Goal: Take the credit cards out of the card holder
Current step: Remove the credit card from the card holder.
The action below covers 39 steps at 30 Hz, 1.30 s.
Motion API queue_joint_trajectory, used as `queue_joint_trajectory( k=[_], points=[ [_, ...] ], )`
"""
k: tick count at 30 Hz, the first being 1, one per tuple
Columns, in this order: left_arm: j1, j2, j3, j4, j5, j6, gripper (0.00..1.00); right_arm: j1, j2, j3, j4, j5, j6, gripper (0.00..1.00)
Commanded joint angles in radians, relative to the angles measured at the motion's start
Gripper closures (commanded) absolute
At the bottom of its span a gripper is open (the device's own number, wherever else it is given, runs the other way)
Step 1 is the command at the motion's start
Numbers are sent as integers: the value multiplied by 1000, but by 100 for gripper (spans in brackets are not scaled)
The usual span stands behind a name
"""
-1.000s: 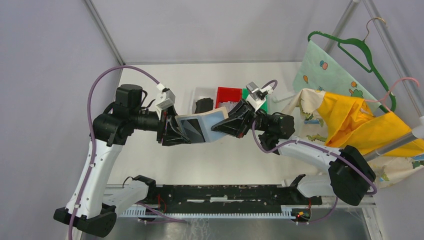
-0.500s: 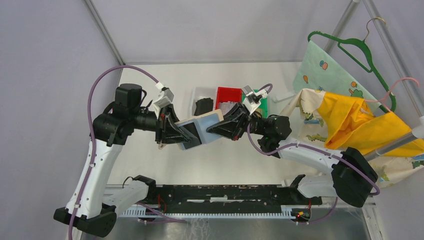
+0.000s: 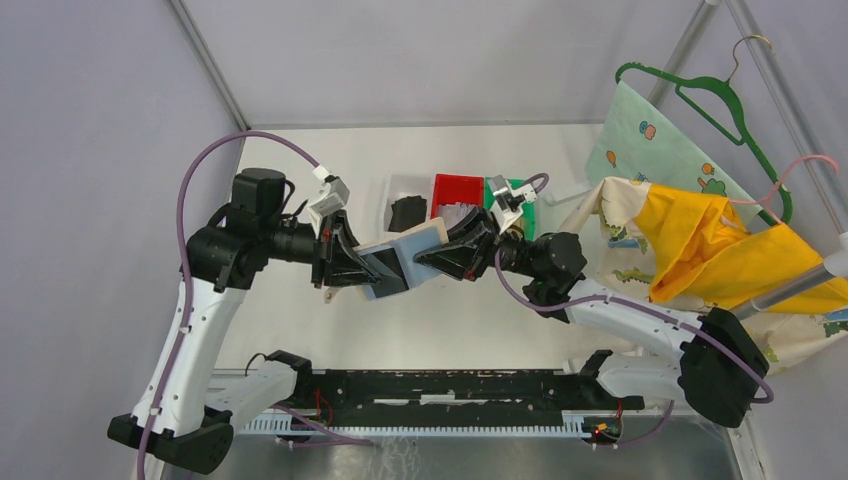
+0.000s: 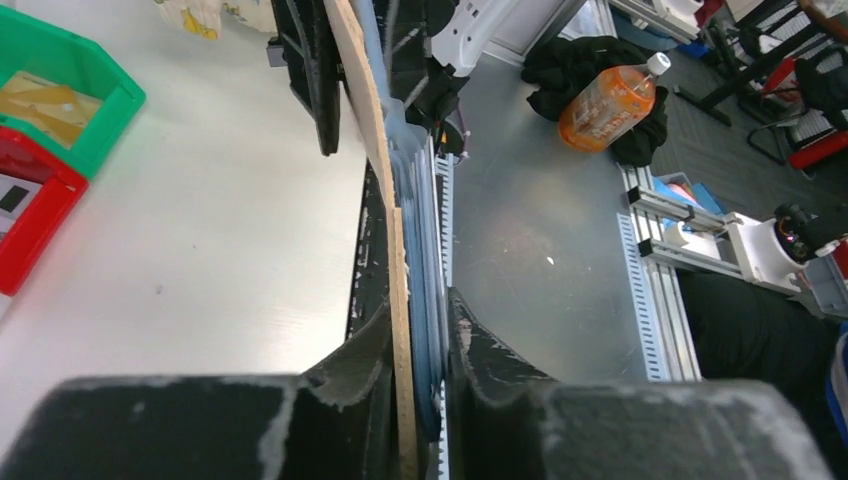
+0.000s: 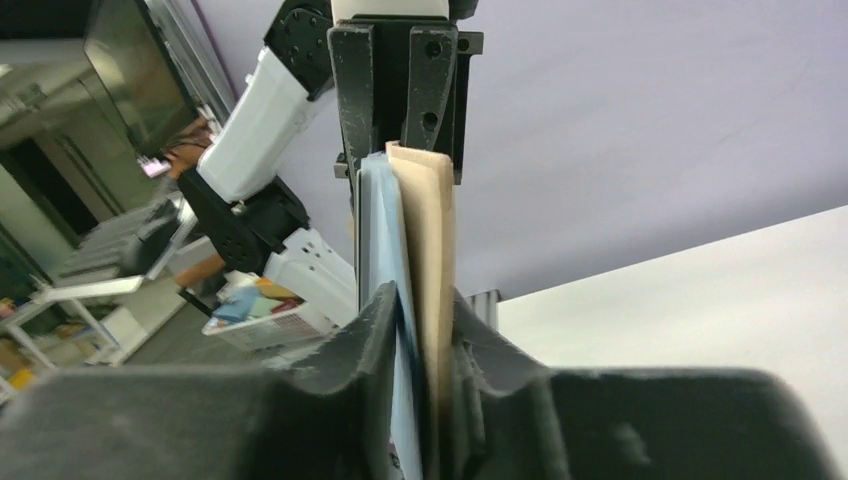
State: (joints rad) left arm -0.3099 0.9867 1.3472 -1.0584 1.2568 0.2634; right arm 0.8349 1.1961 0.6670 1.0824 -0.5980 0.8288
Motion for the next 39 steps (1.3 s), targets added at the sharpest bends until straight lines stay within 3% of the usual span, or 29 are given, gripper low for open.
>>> queue_joint_trajectory(
  k=[1,3,9,15,21,30,34,39],
  points=[
    [-2,-1,32,-9,-45,10,88,-12,-37,8,-39,37,-52,63],
    [-3,9,38,-20,-120,12,97,-27,-58,14,-98,42,-78,54],
    [-2,53,61,-70,-228,56,98,-75,-115,81,-346,97,-180,35],
    [-3,79,78,-106,-296,85,98,-96,-181,97,-411,93,-210,35],
    [-3,90,89,-107,-261,55,98,-78,-42,95,-113,-164,33,42],
    [-3,107,118,-127,-273,38,98,-39,96,119,-8,-216,116,44],
    [-3,110,124,-133,-278,39,98,-73,79,121,-70,-208,84,47],
    [-2,110,138,-160,-285,62,98,-197,-70,133,-352,-177,-102,36]
  ],
)
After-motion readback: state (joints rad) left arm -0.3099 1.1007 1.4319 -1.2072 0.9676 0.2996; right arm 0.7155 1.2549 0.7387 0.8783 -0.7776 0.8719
